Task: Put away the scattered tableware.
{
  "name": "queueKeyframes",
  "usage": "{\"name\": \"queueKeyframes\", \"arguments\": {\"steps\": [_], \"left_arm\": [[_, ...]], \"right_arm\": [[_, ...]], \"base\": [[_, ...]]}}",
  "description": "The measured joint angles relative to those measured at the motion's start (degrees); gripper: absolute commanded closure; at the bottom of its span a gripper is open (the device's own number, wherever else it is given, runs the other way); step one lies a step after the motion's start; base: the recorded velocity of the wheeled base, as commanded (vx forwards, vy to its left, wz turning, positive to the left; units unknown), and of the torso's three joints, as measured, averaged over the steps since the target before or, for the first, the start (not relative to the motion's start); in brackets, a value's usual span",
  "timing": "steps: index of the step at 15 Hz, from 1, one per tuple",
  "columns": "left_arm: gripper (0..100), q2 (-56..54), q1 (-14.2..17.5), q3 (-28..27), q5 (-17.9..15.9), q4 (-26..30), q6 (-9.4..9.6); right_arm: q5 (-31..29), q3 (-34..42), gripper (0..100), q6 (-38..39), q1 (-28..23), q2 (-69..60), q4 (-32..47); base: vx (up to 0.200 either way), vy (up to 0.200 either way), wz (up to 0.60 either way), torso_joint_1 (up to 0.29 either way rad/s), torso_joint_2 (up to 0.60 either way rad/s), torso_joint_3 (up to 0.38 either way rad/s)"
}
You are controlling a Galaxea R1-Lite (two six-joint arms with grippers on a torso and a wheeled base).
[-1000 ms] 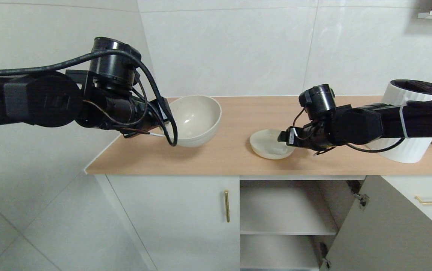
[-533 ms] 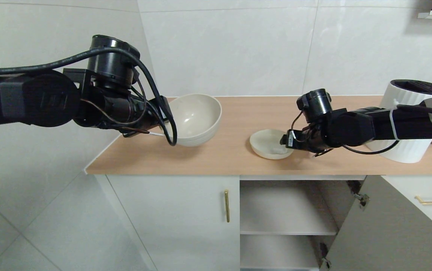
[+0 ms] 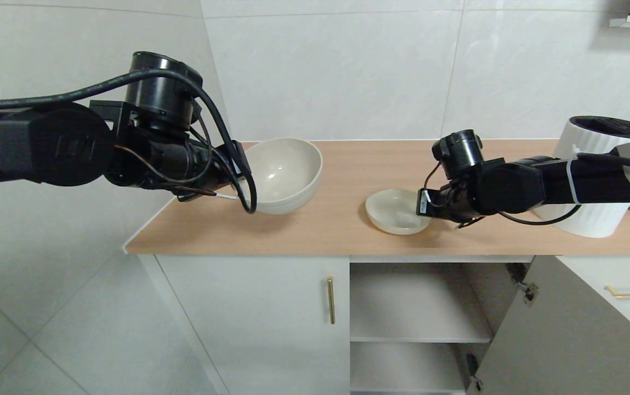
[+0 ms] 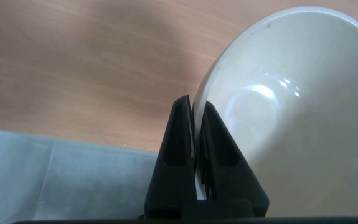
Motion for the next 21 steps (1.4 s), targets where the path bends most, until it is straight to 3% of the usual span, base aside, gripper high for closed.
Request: {"name": "queueKeyframes", "arguments": {"steps": [3,7,11,15,21], "left_arm": [[100,-0.4,0.0,0.9,0.0,0.0,-0.02],[100,-4.4,-0.5,6.6,-0.2,-0.2,0.24],[100,-12.2,-1.1,14.4,-4.8,-0.2,0.35],[100,-17.8,-1.4,22.7,-6.5,-0.2,0.26],[100,-20.1,-1.6,25.1,-6.8,-0.3,0.04]], "right_arm": [[-0.5,0.5,100,0.8,0.1,-1.5,1.1],[0.0,5.7,100,1.6,1.5,-10.1,4.8],[-1.8,13.5,100,5.6,6.1,-23.6,5.0],[-6.7,22.4,100,6.8,7.7,-33.0,5.1],[-8.9,28.2,100,6.5,10.2,-38.6,5.3]], "base": [[0.000,0.000,0.00,0.000,0.00,0.000],[0.000,0.000,0.00,0.000,0.00,0.000],[0.000,0.000,0.00,0.000,0.00,0.000],[0.000,0.000,0.00,0.000,0.00,0.000],[0.000,0.000,0.00,-0.007,0.02,0.014]]}}
